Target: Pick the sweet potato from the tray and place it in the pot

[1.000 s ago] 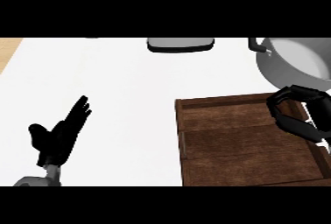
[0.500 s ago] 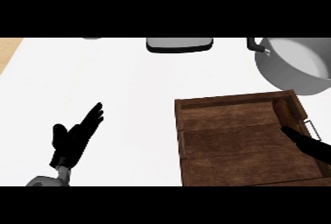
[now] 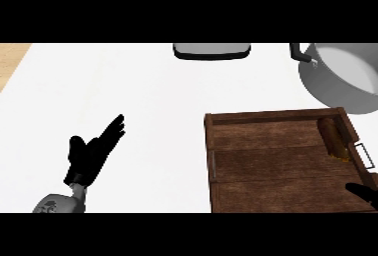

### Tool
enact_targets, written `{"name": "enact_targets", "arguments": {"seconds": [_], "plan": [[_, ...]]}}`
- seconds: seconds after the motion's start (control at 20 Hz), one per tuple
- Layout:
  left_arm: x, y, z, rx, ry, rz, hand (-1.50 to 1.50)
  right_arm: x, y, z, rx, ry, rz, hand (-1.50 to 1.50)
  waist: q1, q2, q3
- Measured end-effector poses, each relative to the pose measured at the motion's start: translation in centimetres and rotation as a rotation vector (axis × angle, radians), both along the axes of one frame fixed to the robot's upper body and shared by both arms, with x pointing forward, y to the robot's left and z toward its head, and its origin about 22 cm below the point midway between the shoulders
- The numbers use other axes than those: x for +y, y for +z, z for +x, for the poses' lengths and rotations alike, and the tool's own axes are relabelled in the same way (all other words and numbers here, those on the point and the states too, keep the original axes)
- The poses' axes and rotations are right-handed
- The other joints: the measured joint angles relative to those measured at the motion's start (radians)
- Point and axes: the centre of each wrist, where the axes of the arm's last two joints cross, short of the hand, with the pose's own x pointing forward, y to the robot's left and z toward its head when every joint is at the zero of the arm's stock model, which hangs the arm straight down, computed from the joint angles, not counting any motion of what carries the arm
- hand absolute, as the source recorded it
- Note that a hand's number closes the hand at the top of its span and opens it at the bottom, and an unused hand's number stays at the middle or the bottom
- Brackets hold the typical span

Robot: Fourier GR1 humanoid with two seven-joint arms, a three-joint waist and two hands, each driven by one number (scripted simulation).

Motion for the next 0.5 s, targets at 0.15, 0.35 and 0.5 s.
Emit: {"name": "enact_targets", "arguments": {"seconds": [0.15,0.35,0.5], "plan": [[-0.2,0.2,0.3,-0.001,-0.009,0.002,0.0,-0.2,1.2,0.6,0.089,-0.033,0.036,-1.5,0.011,0.001,0.0],[-0.5,0.3,0.8,-0.006,-0.018,0.002,0.0,-0.6,-0.3,1.7,0.256,-0.041,0.036,-1.5,0.025,0.005,0.0],[-1.0,0.2,0.8,-0.007,-0.029,0.002,0.0,-1.1,-1.4,2.7,0.388,-0.03,-0.012,-1.5,0.033,0.007,0.001]]}}
